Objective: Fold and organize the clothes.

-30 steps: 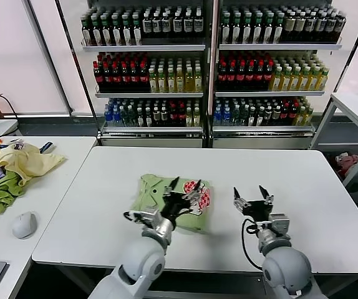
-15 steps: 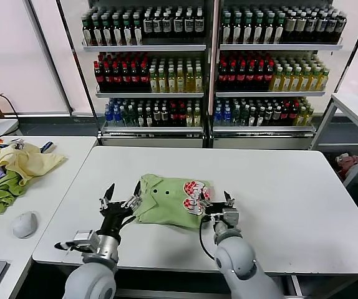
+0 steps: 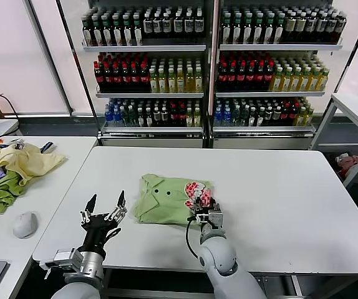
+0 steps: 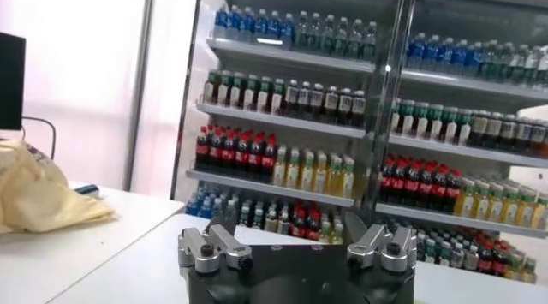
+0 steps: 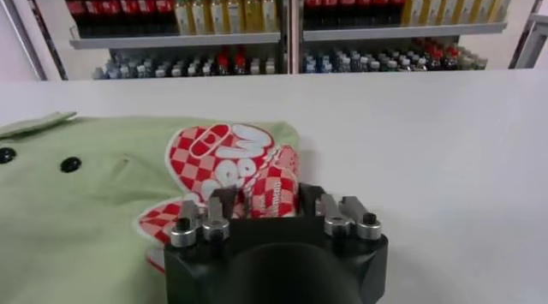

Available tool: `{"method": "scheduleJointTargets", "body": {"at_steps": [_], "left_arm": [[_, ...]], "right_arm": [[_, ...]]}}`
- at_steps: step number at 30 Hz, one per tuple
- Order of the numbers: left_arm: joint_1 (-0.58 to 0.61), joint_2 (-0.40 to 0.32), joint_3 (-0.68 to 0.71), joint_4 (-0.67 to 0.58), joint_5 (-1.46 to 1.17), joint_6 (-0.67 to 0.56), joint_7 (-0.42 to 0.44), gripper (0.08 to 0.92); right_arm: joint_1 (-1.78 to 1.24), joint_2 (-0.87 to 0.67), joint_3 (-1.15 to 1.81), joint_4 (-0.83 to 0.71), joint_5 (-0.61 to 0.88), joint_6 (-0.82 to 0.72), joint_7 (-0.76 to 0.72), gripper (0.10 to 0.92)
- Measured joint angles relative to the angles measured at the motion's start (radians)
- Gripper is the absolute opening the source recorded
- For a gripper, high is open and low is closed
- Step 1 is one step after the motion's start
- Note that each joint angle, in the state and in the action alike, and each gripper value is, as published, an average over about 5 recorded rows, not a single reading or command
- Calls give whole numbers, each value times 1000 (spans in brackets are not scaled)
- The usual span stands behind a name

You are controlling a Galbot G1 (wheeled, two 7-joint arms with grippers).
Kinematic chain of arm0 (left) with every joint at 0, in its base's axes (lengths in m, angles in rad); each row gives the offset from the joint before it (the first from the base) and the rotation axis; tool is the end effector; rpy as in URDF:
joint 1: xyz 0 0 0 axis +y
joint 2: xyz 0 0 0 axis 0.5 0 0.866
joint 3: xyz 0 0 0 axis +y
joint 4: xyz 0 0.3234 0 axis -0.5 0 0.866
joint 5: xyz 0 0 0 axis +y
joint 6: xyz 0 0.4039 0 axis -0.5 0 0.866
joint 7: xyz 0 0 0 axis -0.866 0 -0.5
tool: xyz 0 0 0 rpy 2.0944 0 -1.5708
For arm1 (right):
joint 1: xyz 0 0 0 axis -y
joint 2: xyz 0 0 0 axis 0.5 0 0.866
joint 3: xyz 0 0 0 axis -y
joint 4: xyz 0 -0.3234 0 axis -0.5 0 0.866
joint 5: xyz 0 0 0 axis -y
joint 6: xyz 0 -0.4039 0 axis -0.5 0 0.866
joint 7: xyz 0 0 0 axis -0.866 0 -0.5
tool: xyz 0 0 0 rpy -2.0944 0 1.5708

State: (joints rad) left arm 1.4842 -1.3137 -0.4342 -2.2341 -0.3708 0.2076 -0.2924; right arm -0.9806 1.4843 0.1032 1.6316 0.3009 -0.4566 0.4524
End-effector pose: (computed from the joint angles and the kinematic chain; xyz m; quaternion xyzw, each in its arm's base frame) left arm 0.2536 -0.0085 -0.2062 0.0134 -0.9962 0.0804 0.0294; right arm 0.3880 0.1381 -0.2868 0.0128 -0.9785 -0.0068 0.2057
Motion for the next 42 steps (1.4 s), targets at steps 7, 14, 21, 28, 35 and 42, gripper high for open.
{"method": "scheduleJointTargets", "body": {"at_steps": [7,14,21,28,35,42], "left_arm": [[32,-5,-9,-23,14,-3,0,823],[52,-15,-2,-32,31,-5,2,823],[51,-22,16,-30,51,-5,7,823],[49,-29,39,-17,74,-5,14,823],[36,-33,60,-5,94,-7,17,823],[26,-26,70,8,103,-12,19,823]], "right_arm": [[46,-49,26,-42,-25,14,-62,282],[126,-131,70,-120,-61,65,-164,143],[178,-199,106,-193,-109,145,-254,225],[133,-237,149,-163,-138,214,-279,432],[21,-269,214,-44,-136,278,-278,622],[-123,-284,289,124,-106,317,-296,801]]}}
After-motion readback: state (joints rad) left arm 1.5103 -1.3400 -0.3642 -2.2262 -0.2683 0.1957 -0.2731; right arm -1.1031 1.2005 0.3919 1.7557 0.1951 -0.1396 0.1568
